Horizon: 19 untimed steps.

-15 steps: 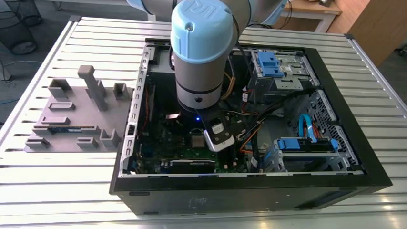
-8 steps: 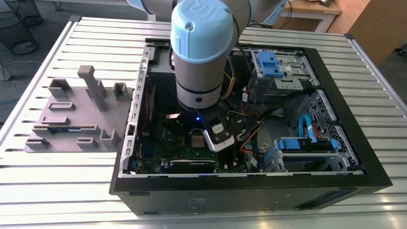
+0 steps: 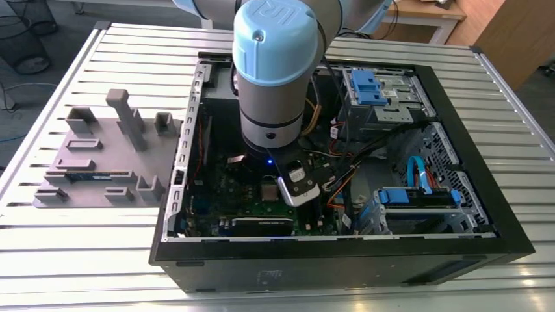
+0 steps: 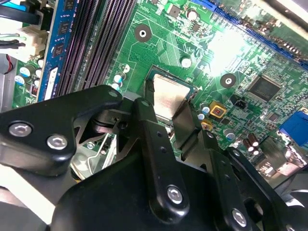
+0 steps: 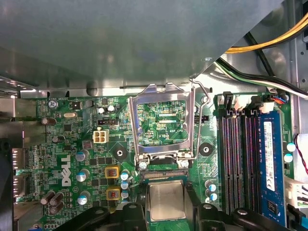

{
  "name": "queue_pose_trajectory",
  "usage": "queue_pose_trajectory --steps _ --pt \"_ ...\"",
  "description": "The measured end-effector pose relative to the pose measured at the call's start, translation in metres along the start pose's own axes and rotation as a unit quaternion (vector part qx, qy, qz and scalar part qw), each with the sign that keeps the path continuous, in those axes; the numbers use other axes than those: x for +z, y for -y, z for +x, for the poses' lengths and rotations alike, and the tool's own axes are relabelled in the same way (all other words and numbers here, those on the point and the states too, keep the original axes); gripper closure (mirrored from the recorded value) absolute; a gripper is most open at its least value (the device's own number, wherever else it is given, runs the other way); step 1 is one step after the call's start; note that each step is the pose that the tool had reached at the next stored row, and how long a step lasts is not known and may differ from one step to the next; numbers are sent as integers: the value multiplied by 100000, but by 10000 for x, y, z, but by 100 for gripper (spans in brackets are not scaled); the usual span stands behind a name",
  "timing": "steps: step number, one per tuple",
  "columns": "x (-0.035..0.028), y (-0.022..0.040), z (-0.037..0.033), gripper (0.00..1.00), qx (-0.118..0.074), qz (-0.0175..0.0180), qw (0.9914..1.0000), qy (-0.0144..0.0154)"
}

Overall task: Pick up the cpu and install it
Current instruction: 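Place the cpu into insertion slot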

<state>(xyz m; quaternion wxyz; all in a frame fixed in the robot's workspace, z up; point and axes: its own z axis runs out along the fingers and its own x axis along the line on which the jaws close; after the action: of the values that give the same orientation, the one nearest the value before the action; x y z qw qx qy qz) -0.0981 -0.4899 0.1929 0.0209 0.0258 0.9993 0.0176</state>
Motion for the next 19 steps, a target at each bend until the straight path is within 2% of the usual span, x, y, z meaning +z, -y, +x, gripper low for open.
queue_pose_trajectory --steps 5,6,19 --pt "-2 0 0 59 -2 21 100000 -8" --pt "-2 0 0 64 1 20 100000 -7" --pt "0 0 0 69 4 11 100000 0"
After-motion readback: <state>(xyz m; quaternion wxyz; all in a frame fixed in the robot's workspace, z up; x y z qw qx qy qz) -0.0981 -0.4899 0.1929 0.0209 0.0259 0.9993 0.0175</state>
